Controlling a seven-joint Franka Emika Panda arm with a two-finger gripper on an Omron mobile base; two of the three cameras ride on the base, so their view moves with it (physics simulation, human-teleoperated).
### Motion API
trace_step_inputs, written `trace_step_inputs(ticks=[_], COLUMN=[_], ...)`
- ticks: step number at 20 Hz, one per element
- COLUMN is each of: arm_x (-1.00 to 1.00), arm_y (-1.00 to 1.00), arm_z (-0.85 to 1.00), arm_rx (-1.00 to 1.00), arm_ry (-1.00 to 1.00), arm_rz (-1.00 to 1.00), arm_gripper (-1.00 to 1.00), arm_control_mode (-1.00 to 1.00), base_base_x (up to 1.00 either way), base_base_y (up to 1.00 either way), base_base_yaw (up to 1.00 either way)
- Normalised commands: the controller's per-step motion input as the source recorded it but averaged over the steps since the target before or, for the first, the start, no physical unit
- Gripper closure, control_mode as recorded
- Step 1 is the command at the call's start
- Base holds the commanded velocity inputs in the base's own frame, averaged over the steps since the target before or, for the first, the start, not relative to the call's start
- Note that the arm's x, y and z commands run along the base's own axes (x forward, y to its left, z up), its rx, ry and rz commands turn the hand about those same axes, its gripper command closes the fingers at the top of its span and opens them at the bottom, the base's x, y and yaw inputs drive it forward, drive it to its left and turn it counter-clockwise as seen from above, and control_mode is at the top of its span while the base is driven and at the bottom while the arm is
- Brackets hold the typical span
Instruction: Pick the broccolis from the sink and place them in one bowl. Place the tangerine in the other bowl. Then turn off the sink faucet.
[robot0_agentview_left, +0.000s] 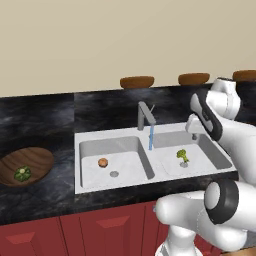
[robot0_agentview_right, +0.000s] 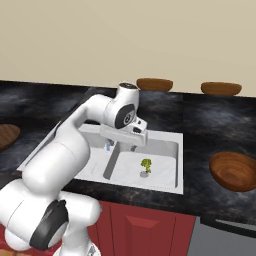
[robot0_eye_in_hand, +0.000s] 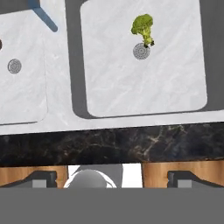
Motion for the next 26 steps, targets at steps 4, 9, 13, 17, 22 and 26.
trace_step_inputs(ticks=[4,9,13,17,22,26], arm_x=[0.18,0.07,0.23,0.24,0.26,0.36], arm_y=[-0.13,0.00,0.00,-0.10,-0.27,-0.16], arm_z=[-0.39,-0.28,-0.12,-0.14,-0.16,-0.36], arm_rx=[0.00,0.00,0.00,0.00,0.00,0.00], arm_ry=[-0.22,-0.22,-0.08,0.02,0.03,0.00], arm_rz=[0.00,0.00,0.00,0.00,0.00,0.00], arm_gripper=[-1.00,-1.00,-1.00,-1.00,-1.00,-1.00], arm_control_mode=[-1.00,-1.00,-1.00,-1.00,-1.00,-1.00], base_base_x=[0.00,0.00,0.00,0.00,0.00,0.00], base_base_y=[0.00,0.00,0.00,0.00,0.00,0.00], base_base_yaw=[0.00,0.00,0.00,0.00,0.00,0.00])
